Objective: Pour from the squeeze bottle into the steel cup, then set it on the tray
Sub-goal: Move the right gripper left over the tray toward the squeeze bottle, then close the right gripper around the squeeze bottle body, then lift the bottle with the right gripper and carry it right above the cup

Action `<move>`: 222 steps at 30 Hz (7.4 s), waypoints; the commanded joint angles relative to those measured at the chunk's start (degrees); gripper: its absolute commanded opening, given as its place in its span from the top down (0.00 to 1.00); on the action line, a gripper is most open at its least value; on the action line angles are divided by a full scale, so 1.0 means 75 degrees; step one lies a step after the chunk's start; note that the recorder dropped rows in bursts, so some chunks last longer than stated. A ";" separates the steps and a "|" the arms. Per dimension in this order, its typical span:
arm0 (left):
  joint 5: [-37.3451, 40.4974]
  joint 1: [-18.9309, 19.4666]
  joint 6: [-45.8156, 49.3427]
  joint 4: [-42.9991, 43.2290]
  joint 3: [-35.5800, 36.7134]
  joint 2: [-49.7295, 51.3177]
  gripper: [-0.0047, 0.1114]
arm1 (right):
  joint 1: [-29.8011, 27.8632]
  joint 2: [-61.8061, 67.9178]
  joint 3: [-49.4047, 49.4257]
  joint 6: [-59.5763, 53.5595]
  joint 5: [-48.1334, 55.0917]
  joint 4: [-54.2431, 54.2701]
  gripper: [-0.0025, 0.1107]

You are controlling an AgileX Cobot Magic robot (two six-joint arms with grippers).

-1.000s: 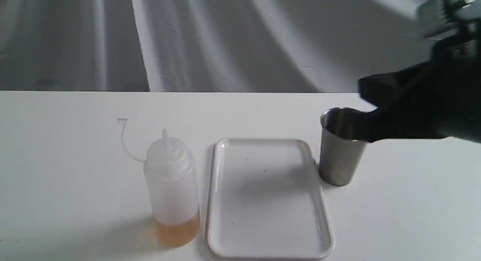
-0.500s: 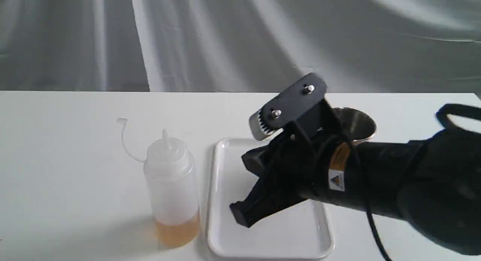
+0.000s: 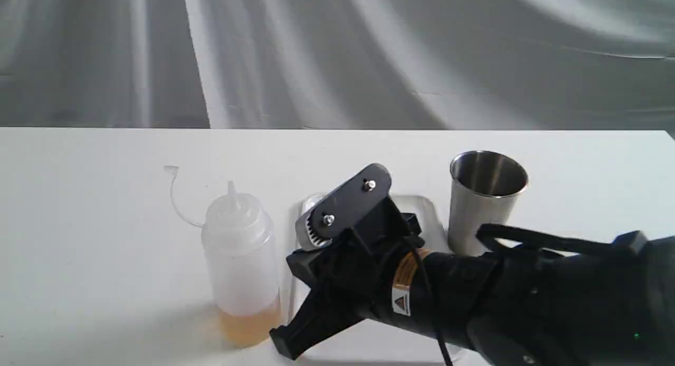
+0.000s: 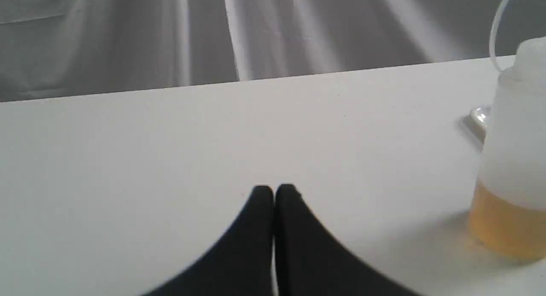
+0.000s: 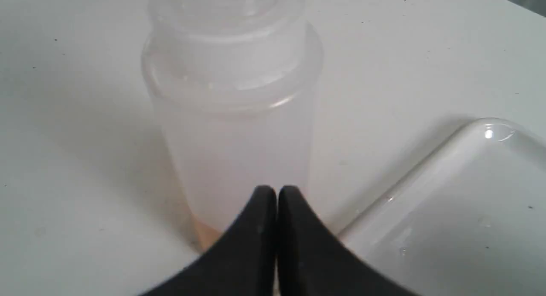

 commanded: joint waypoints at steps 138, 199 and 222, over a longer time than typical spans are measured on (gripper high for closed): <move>-0.0058 0.0012 -0.0012 -0.0005 0.0034 -0.0020 0.96 | -0.1459 -0.2217 -0.2267 0.0542 0.4128 -0.1472 0.83; -0.0058 0.0012 -0.0033 -0.0005 0.0034 -0.0020 0.96 | -0.4715 -0.2598 -0.1212 0.6032 0.6619 -0.8742 0.83; -0.0058 0.0012 -0.0027 -0.0005 0.0034 -0.0020 0.96 | -0.4704 -0.2086 -0.1817 0.5921 0.6602 -1.0211 0.83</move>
